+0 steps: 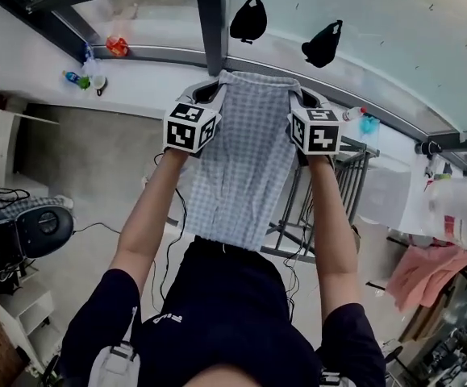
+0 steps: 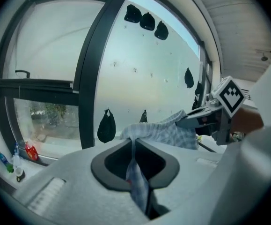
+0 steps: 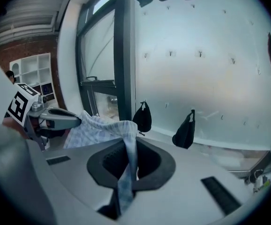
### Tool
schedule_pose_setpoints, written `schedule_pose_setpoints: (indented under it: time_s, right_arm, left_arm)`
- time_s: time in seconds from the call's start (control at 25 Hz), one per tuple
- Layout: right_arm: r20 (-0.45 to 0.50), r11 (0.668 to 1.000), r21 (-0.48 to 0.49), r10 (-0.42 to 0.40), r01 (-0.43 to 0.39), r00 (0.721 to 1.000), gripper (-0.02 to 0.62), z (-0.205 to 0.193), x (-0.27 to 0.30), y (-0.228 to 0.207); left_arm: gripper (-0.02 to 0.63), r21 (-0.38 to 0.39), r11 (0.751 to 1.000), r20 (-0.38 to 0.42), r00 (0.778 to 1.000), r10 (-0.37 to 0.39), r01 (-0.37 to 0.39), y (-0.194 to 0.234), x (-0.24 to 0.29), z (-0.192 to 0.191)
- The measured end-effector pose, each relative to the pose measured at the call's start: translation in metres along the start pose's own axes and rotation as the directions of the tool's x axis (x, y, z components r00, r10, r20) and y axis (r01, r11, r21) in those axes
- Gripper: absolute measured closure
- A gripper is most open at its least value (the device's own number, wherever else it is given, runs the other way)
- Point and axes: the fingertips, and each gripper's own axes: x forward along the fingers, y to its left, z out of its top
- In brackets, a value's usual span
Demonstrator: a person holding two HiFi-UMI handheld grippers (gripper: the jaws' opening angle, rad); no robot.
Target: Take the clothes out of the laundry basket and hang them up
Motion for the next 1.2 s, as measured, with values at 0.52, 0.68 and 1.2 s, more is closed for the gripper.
schedule_pose_setpoints:
  time_s: [0.52,0.68,1.2]
  right_arm:
    - [-0.255,0.998,0.053,-0.018,0.032,0.967,0.369,-0.094,0.074,-0.024]
    - [-0.277,0.996,0.066,-0.035,0.056,0.960,0.336,-0.112,0.068,-0.028]
    - [-0.192,0.990,0.125,-0.038,0.063,0.981,0.328,-0.108,0.009,-0.005]
  left_arm:
    - [0.527,-0.155,0.988,-0.289,0.956,-0.047,0.002,0.023,0.069,-0.116]
    - [0.380,-0.211,0.977,-0.344,0.934,-0.095,0.021,0.018,0.063,-0.138]
    - [0.364,-0.216,0.972,-0.201,0.969,-0.140,0.095,-0.010,0.016,-0.112]
